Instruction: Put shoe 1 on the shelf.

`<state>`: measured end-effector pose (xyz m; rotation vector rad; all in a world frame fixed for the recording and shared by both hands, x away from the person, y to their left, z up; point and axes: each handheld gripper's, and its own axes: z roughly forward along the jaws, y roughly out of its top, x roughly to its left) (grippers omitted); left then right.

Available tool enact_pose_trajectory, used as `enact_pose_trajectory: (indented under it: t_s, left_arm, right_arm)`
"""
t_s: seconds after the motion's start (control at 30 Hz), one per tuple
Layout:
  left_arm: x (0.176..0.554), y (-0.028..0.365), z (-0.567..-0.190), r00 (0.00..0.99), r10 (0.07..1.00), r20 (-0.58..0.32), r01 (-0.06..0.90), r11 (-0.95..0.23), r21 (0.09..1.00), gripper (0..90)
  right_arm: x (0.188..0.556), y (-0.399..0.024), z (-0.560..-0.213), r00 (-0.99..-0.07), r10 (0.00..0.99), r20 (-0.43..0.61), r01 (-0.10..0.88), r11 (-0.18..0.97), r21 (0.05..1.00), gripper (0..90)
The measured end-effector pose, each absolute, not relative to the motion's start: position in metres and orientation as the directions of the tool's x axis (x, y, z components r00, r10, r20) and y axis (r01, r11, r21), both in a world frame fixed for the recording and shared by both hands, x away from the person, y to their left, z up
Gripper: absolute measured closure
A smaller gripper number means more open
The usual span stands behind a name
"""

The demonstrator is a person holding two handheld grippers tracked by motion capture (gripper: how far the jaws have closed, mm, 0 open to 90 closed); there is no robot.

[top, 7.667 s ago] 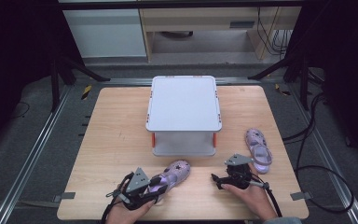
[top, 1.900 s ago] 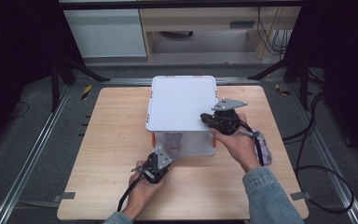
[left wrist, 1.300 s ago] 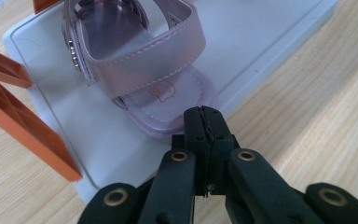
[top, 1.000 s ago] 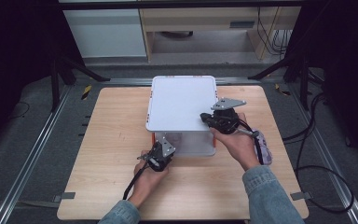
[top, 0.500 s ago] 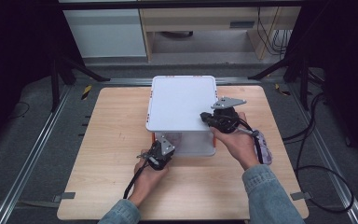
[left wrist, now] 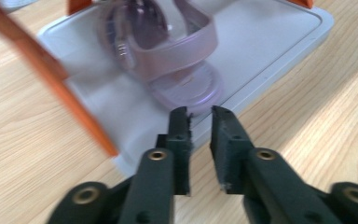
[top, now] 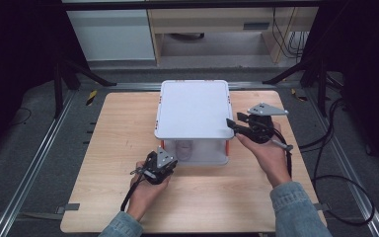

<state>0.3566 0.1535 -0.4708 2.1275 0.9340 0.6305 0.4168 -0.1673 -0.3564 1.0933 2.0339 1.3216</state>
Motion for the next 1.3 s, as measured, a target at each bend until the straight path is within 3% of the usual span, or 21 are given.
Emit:
enact_pose_trajectory:
  t_s: [0.27,0.7,1.3]
  left_arm:
    - [0.352,0.193,-0.464,0.540,0.833,0.118,0.472,-0.416,0.777,45.9]
    - [0.361,0.242,-0.470,0.428,0.899,0.088,0.512,-0.322,0.796,13.1]
    - [0.364,0.253,-0.472,0.385,0.922,0.035,0.537,-0.255,0.804,9.9]
  right_arm:
    - [0.391,-0.205,-0.357,-0.517,0.856,0.017,0.360,0.199,0.912,41.5]
    - [0.361,-0.243,-0.395,-0.439,0.898,0.001,0.414,0.201,0.888,54.9]
    - [0.339,-0.268,-0.452,-0.367,0.930,0.000,0.523,0.206,0.827,51.5]
